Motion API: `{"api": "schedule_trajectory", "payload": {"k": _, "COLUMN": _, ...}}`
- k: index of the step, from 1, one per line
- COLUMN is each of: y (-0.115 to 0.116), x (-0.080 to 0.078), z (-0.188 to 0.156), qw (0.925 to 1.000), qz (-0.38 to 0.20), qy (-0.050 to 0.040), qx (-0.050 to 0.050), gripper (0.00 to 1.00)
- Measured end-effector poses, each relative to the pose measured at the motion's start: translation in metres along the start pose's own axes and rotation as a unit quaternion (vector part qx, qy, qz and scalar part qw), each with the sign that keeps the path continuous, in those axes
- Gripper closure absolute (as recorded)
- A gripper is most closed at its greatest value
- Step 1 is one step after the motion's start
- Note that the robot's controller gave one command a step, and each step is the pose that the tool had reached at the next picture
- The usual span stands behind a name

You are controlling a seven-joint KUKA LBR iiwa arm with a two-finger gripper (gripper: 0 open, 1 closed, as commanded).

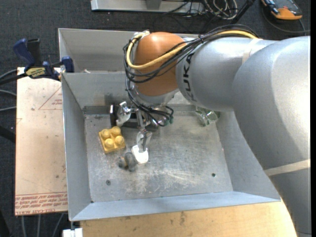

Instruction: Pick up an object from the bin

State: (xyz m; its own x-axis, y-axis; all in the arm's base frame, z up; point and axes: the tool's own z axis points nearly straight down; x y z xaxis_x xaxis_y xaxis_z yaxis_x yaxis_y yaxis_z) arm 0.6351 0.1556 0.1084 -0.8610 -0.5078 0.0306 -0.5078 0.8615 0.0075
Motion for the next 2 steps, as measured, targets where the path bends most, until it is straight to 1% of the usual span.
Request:
{"api": "schedule_trajectory", "payload": {"k": 1, "y": 0.012, "x": -0.018, "z": -0.015, "qw": 0.9965, "qz": -0.083, "qy": -0.0104, "qx": 0.004, "gripper": 0.00}}
{"api": "schedule_trajectory", "payload": {"k": 2, "y": 0.042, "x": -0.043, "z": -0.005, "qw": 0.9987, "qz": -0.046, "qy": -0.0192, "qx": 0.005, "gripper": 0.00}}
